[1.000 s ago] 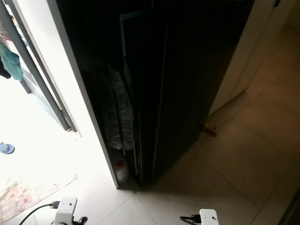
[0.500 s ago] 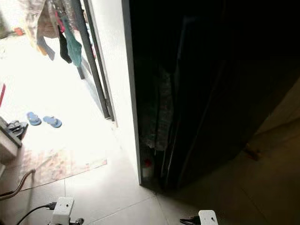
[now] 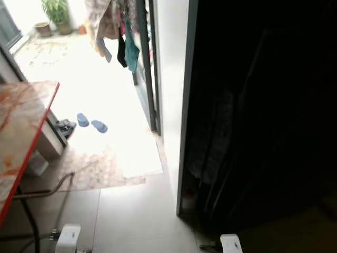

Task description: Restocking fridge

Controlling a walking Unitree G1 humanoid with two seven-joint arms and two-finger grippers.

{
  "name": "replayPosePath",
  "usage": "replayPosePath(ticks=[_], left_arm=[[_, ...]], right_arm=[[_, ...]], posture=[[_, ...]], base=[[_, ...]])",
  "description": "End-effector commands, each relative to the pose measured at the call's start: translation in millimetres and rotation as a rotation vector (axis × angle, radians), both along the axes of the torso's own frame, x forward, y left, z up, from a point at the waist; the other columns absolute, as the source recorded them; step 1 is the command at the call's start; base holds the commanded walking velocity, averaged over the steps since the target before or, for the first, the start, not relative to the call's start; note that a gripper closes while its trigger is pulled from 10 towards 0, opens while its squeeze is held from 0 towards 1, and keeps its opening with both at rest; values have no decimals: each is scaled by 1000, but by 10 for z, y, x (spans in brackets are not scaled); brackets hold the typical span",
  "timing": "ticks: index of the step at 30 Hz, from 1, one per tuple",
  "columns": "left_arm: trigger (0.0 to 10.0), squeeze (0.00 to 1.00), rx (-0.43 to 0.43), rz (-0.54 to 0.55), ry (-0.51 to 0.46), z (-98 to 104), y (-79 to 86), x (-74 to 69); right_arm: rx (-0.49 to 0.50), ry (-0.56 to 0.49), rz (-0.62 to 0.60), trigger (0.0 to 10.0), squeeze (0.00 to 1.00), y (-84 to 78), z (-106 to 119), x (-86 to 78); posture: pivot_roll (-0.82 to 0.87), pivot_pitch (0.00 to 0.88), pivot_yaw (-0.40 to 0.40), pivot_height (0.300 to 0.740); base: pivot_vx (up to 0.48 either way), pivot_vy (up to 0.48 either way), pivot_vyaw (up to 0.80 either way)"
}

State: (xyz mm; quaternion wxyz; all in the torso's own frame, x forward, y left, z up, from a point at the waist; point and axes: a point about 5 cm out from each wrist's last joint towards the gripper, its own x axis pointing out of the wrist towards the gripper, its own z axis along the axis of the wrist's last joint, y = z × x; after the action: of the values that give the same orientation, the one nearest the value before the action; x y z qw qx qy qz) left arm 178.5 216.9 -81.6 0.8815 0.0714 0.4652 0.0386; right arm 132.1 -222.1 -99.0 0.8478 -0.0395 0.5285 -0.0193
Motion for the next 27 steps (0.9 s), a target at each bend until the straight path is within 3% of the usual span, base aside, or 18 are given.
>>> replayPosePath(ticks=[1, 27], left_arm=[[10000, 0, 9, -7, 10, -9, 15, -24], [10000, 0, 5, -11, 15, -19, 4, -43]], right_arm=[[2, 10, 17, 10000, 0, 17, -10, -19], [2, 35, 76, 10000, 0, 40, -32, -77]], posture=[[-127, 0, -4, 740], [-124, 0, -13, 740]], base=[[0, 0, 800], [0, 0, 800]])
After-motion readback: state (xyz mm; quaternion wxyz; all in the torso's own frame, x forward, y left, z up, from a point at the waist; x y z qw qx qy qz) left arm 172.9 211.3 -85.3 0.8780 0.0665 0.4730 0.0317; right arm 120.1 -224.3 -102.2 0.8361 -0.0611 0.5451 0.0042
